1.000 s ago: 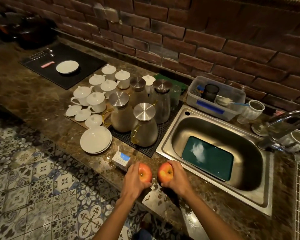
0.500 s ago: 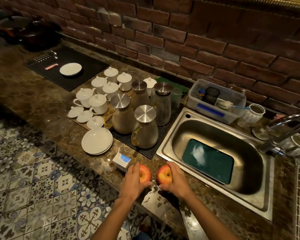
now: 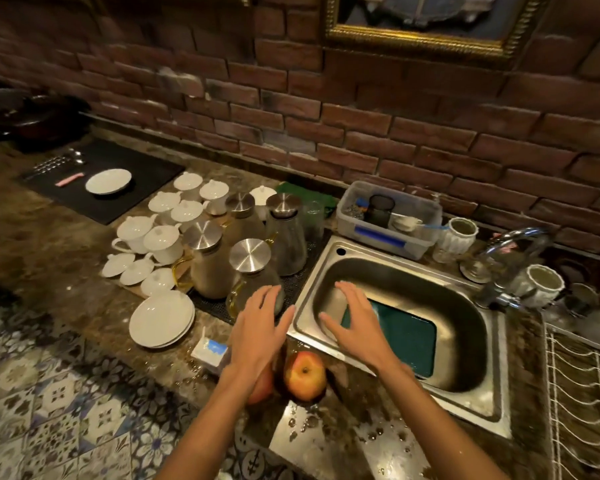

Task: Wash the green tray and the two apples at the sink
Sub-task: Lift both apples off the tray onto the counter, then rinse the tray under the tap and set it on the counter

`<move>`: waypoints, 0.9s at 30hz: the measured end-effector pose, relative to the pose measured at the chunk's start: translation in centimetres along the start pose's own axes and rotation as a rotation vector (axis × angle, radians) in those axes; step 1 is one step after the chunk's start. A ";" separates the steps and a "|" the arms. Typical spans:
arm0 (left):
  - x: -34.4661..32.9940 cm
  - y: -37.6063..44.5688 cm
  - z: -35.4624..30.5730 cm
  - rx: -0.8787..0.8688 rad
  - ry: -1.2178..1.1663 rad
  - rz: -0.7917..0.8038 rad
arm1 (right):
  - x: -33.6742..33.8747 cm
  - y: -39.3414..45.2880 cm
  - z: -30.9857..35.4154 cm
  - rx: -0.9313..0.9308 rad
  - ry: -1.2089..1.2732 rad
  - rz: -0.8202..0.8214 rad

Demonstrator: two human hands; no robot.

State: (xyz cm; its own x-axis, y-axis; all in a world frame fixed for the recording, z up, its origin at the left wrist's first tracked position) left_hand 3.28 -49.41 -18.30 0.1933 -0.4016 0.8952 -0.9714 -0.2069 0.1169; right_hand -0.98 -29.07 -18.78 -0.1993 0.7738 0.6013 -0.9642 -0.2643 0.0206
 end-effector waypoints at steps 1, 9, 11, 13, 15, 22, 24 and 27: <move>0.1 0.8 -1.2 -0.023 0.003 -0.007 | 1.3 0.2 -0.2 -0.001 -0.002 -0.032; -0.9 4.8 -9.9 -0.171 -0.014 -0.007 | 11.9 -0.3 -4.4 -0.076 -0.029 -0.309; -1.7 5.8 -12.1 -0.216 -0.001 0.001 | 14.5 -0.7 -6.2 -0.105 -0.040 -0.369; -2.9 6.6 -13.5 -0.262 0.070 0.024 | 16.4 -1.1 -7.9 -0.152 -0.048 -0.407; -4.6 7.4 -14.3 -0.287 0.120 0.076 | 18.0 -1.5 -9.6 -0.219 -0.051 -0.442; -10.6 9.2 -15.2 -0.331 0.169 0.186 | 21.4 -2.2 -15.1 -0.374 -0.058 -0.513; -12.2 9.6 -15.1 -0.335 0.196 0.211 | 21.7 -2.0 -16.7 -0.418 -0.060 -0.508; -14.9 10.1 -14.5 -0.332 0.194 0.279 | 22.0 -2.0 -19.2 -0.471 -0.050 -0.489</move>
State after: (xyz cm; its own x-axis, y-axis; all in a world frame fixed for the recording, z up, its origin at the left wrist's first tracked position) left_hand -11.38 -32.51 -24.24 -0.0803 -0.2209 0.9720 -0.9802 0.1945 -0.0367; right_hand -6.77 -0.41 -20.91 0.2760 0.7099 0.6480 -0.9170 0.3965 -0.0437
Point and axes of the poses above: each hand's wrist, its own y-axis towards the middle knuckle, its own x-axis out of the back of the hand, z = x × y, the point moved 5 cm from there along y, towards the middle knuckle, and after that the axes turned 5 degrees about y, right-handed, at the moved point
